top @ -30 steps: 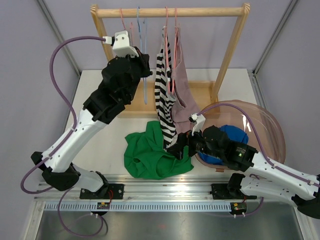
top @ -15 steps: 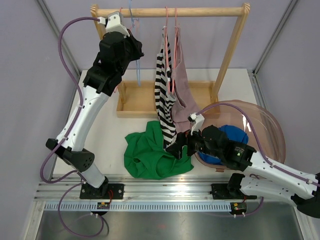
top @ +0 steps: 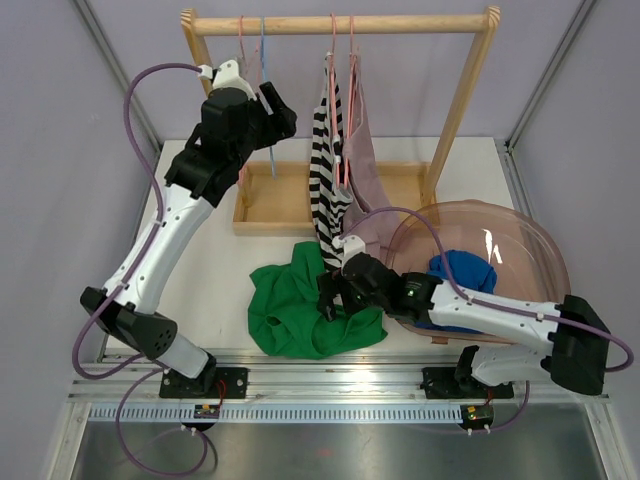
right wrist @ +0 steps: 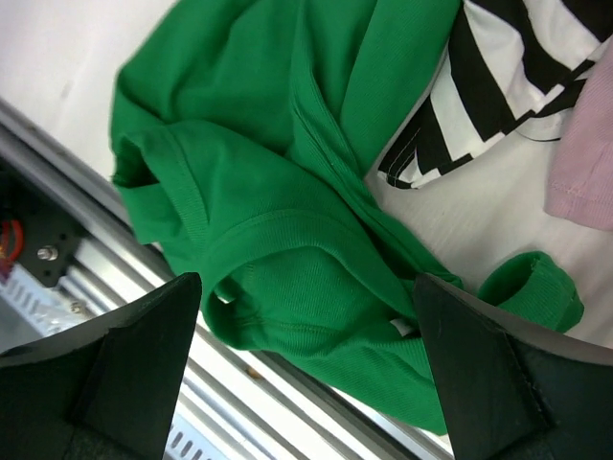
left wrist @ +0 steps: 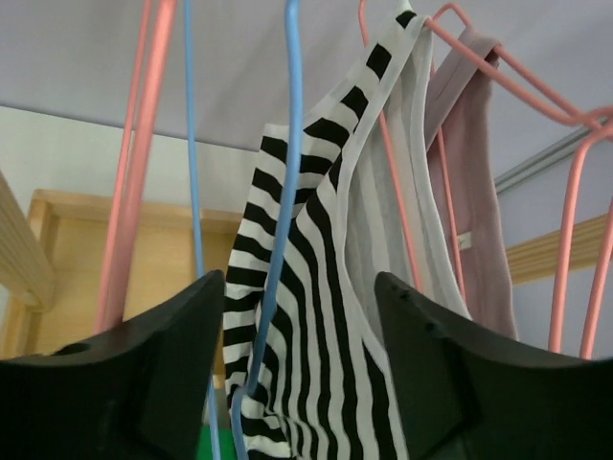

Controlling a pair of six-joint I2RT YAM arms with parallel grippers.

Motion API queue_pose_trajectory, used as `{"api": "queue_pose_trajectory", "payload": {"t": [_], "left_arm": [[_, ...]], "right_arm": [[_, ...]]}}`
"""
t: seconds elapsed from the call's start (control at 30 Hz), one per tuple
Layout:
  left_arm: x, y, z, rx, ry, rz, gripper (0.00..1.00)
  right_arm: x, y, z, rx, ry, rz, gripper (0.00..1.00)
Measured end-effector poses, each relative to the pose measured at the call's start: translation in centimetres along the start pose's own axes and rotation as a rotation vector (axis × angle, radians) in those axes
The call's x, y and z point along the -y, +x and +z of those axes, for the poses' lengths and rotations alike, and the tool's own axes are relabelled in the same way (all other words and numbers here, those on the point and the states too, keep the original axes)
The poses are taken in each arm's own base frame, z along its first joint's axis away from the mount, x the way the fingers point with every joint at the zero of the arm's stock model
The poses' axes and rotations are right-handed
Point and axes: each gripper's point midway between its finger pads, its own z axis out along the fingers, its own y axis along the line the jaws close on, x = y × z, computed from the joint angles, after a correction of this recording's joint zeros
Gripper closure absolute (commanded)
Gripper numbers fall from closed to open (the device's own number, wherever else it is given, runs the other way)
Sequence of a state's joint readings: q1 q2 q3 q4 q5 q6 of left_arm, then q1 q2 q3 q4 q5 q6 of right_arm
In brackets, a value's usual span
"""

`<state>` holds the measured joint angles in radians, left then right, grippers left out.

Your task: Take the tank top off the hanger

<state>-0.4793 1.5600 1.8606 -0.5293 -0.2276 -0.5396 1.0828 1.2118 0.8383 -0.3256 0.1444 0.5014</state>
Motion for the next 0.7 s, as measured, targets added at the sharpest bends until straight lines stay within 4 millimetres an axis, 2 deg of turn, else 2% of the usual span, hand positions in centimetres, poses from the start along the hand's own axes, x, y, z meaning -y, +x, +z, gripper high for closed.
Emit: {"api": "queue_pose_trajectory", "payload": {"t": [0.03, 0.07, 0.1, 0.27, 0.4, 0.57, 0.63, 0.67, 0.7], "left_arm": [[0.0, 0.0, -0.4, 0.0, 0.005, -0.001, 0.2], [-0.1, 0.0, -1.1, 0.001, 0.016, -0.002, 0.05], [-0.1, -0.1, -1.9, 0.004, 0.025, 0.002, 0.01], [0.7, -1.7, -7.0, 0.051, 0.118, -0.024, 0.01], [1.1, -3.0, -11.5, 0.105, 0.193, -0.042, 0.01], [-0.1, -2.4, -15.7, 0.132, 0.225, -0.049, 0.01], [-0.8, -2.0, -17.0, 0.14, 0.225, -0.049, 0.01], [-1.1, -1.8, -17.6, 0.141, 0.222, -0.047, 0.01], [-1.5, -1.7, -18.3, 0.146, 0.217, -0.045, 0.01]], "right_arm": [[0.1, 0.4, 0.6, -0.016, 0.018, -0.011, 0.01], [0.0, 0.7, 1.1, -0.027, 0.029, -0.021, 0.01], [0.1, 1.1, 1.6, -0.044, 0.043, -0.031, 0.01], [0.0, 2.8, 4.5, -0.112, 0.109, -0.077, 0.01], [-0.3, 5.0, 6.9, -0.183, 0.141, -0.118, 0.01], [-1.3, 7.9, 9.7, -0.266, 0.163, -0.179, 0.01], [-1.5, 8.4, 10.5, -0.275, 0.183, -0.202, 0.13], [-2.0, 8.3, 10.8, -0.269, 0.18, -0.207, 0.23], [-2.3, 8.2, 11.0, -0.267, 0.175, -0.212, 0.54]]}}
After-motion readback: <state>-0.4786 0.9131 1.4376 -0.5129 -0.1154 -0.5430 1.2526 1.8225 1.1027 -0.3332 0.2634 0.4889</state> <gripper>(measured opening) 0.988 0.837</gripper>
